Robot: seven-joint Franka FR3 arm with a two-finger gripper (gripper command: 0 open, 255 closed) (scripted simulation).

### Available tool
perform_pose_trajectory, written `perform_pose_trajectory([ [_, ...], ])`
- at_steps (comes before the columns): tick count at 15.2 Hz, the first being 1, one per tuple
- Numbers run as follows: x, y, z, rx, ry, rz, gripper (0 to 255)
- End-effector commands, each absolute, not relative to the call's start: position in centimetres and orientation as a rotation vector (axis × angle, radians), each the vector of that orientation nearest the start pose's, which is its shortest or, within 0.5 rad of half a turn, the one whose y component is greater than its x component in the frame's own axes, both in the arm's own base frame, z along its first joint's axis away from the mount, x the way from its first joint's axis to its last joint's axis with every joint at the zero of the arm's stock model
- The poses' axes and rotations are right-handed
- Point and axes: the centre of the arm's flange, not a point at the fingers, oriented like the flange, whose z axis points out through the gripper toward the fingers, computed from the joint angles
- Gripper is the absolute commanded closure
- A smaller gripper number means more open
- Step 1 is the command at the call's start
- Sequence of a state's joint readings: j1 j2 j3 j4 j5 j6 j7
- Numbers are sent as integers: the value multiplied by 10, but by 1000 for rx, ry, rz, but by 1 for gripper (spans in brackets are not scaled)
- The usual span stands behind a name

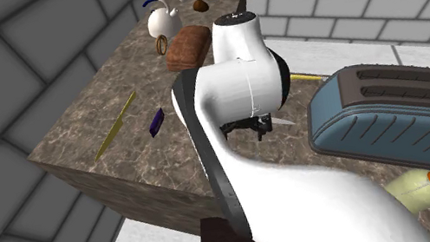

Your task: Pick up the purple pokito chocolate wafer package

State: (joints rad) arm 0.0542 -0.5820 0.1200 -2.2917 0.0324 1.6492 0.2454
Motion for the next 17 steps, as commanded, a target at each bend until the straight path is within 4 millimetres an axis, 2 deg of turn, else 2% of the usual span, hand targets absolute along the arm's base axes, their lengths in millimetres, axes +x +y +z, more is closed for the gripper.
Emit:
perform_pose_trajectory([
  [1, 373, 97, 551, -3176, 178, 86, 0],
  [17, 476, 269, 509, -3126, 351, 62, 0],
])
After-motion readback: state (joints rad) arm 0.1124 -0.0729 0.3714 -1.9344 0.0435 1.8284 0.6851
